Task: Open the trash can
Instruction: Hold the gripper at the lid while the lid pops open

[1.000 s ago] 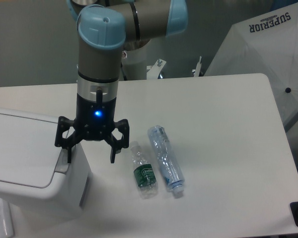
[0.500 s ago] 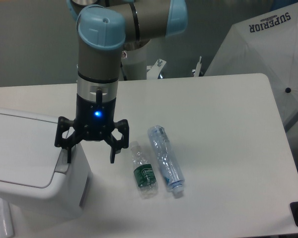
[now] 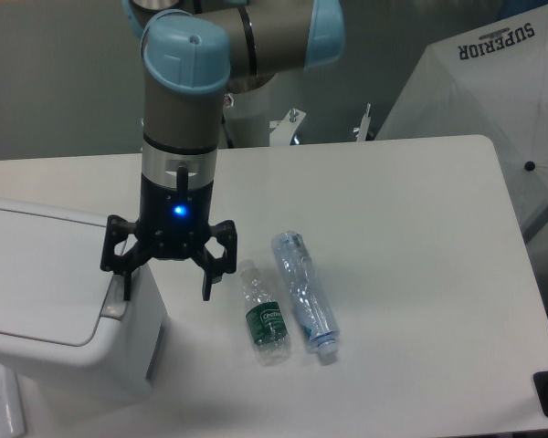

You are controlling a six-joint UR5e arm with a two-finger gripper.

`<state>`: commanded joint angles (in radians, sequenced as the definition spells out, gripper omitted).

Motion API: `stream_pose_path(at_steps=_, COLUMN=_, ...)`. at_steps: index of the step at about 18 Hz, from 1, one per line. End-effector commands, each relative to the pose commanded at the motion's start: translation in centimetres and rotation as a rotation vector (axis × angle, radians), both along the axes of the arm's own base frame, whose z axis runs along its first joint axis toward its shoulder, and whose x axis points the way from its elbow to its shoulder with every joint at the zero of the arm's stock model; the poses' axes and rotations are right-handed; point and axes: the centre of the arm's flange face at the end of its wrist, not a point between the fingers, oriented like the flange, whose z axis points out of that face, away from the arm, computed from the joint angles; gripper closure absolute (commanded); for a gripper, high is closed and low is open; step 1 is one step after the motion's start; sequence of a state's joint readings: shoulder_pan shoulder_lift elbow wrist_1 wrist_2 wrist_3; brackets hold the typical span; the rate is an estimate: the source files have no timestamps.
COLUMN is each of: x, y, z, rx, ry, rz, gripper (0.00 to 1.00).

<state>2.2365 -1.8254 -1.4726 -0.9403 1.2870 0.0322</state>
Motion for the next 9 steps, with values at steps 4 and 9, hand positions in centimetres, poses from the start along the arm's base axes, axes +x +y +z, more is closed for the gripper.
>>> stream_pose_path(at_steps=4, x=0.0, y=0.0, z=-0.1, rx=0.0, ry=0.001, rz=-0.001, gripper=0.0)
stream_pose_path(at_steps=9, x=-0.1, y=-0.1, z=1.9, rx=0.027, ry=0.022, rz=0.002, gripper=0.0)
